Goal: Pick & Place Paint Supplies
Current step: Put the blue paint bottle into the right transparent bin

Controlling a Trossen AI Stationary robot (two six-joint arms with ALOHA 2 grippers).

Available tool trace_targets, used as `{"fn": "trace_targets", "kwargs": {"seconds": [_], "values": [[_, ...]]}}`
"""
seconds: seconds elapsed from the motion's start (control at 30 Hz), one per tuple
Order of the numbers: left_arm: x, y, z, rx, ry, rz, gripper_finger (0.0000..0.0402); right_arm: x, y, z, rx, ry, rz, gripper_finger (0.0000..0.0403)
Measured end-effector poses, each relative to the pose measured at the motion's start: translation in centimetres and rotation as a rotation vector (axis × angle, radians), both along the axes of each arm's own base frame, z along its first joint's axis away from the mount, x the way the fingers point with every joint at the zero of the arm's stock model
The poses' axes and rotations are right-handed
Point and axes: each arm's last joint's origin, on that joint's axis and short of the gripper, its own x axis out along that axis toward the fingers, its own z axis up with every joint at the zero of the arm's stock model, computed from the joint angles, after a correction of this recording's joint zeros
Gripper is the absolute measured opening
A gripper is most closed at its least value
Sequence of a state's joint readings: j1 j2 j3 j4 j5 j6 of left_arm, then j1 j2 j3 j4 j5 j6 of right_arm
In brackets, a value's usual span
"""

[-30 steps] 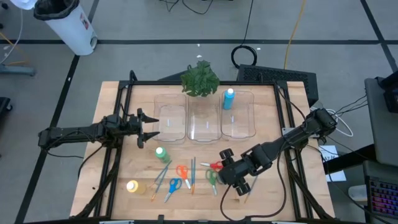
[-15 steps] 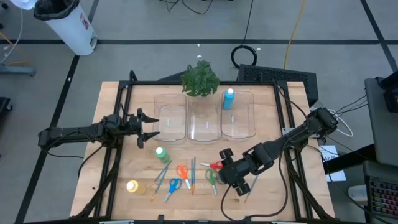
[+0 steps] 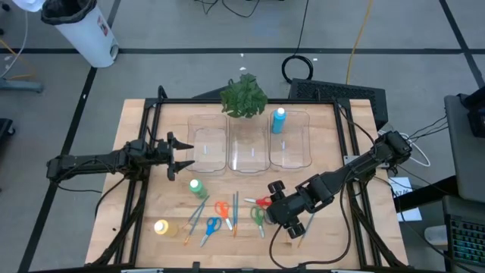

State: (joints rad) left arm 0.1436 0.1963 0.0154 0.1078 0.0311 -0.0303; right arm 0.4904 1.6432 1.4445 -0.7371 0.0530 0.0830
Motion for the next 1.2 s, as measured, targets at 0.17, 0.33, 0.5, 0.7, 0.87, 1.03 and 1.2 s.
{"fn": "trace_targets", "kwargs": {"seconds": [0.17,0.33,0.5,0.7,0.87,1.03,1.2], "values": [[0.00,0.00,0.00,0.000,0.000,0.000,0.0294,0.00,0.00,0.00,-0.009,-0.004,0.013,0.0202],[0.00,0.00,0.00,0.000,0.000,0.000,0.0294,0.01,0.00,0.01,-0.010,-0.005,0.015,0.0202],[0.00,0.00,0.00,0.000,0.000,0.000,0.0294,0.01,0.00,0.02,-0.011,-0.006,0.016,0.0184],[0.00,0.00,0.00,0.000,0.000,0.000,0.0294,0.01,0.00,0.04,-0.011,-0.006,0.016,0.0143],[0.00,0.00,0.00,0.000,0.000,0.000,0.0294,0.02,0.00,0.04,-0.011,-0.006,0.016,0.0119],[0.00,0.00,0.00,0.000,0.000,0.000,0.0294,0.02,0.01,0.05,-0.008,-0.006,0.017,0.0117],[0.00,0.00,0.00,0.000,0.000,0.000,0.0294,0.01,0.01,0.05,-0.008,-0.005,0.018,0.0123]]}}
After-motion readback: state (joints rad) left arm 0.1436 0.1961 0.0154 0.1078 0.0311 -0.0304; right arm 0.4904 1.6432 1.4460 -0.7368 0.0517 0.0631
